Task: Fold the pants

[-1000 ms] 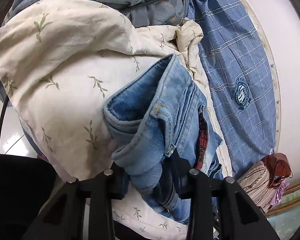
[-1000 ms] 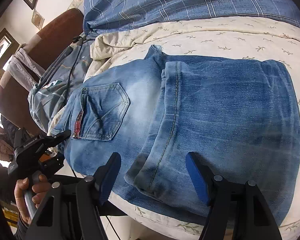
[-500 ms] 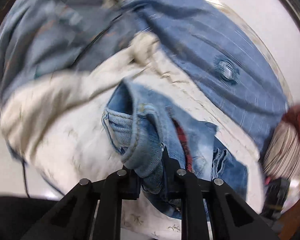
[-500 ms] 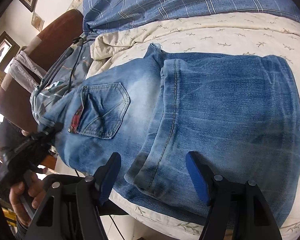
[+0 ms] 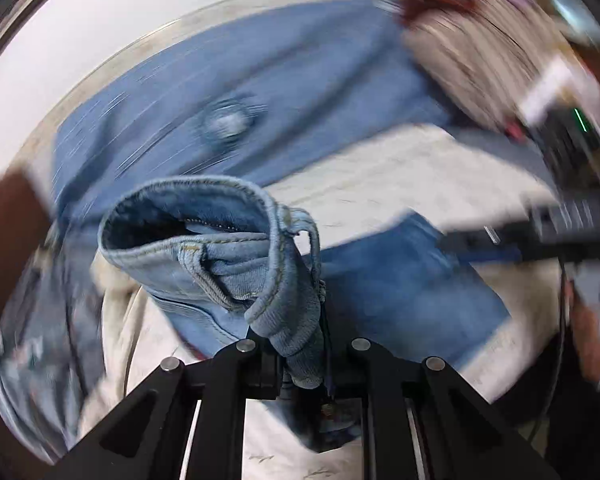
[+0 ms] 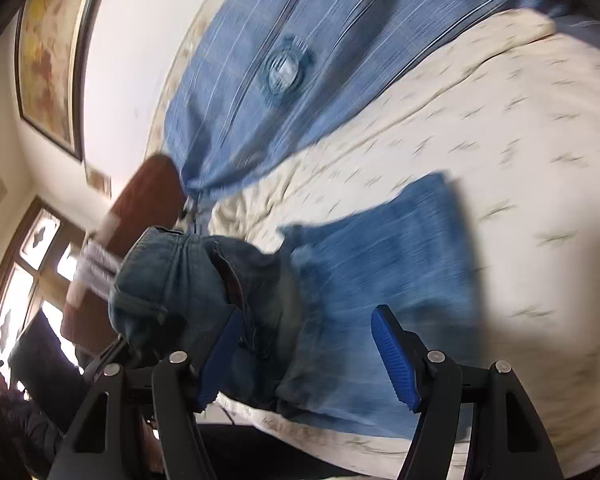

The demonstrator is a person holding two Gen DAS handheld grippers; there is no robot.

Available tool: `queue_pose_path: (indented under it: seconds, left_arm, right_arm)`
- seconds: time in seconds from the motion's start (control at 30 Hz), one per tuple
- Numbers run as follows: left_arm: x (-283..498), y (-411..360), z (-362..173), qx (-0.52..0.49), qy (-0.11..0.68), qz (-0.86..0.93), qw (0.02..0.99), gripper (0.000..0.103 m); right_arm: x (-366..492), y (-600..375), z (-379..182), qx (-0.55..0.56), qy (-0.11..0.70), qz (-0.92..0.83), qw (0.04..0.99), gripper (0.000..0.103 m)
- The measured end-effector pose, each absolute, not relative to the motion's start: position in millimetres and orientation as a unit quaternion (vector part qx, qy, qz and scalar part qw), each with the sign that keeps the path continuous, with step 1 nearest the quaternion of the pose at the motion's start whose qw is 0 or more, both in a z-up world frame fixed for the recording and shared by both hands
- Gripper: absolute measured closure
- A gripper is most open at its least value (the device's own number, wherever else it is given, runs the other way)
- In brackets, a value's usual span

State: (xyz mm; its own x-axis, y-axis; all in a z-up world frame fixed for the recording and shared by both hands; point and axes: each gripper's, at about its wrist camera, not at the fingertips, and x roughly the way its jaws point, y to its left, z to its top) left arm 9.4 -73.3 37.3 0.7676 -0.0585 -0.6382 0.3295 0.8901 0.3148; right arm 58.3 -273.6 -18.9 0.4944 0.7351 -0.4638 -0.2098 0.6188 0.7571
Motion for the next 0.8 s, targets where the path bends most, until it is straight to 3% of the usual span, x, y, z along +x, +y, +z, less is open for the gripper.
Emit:
queue_pose_path:
  seconds: [0.23,0.43,0.57,0.67,0.73,0.8]
  left_arm:
    - [16.1,-159.5,-8.7,0.322,0.386,-0.192,0.843,0.088]
    - [16.2,-181.7,-43.8,0.381,0.426,-0.219,0.791,0.082]
    - [10.0,-173.3,-30.9,0.350,0.419,-0.241,0.802,0.077]
    - [2.9,-140.5,-0.1,0.237,0.422,-0.288,0.826,0.057]
    - [-7.0,-110.2,22.2,0.166,0.399,-0.299,0.851,0.035]
    - [-15.1,-73.7,40.0,0.100,0.374,-0.280,0.878,0.031]
  right_arm:
    - [56.1,-360.0,-21.4,0.423,0.349,0.222,0.806,0.032]
    - [55.9,-385.5,-35.3,0.449,0.358,0.189,0.797,0.032]
    - [59.5,-384.1,-35.4,0.440,0.366,0.183,0.800,0.032]
    - [59.1,-372.5,-27.0,0.411,0.368,0.187,0.813,0.032]
    - [57.8,-357.4,-17.1,0.378,0.369,0.196,0.826,0.031]
    - [56.9,-334.0,-7.4,0.333,0.379,0.215,0.836,0.028]
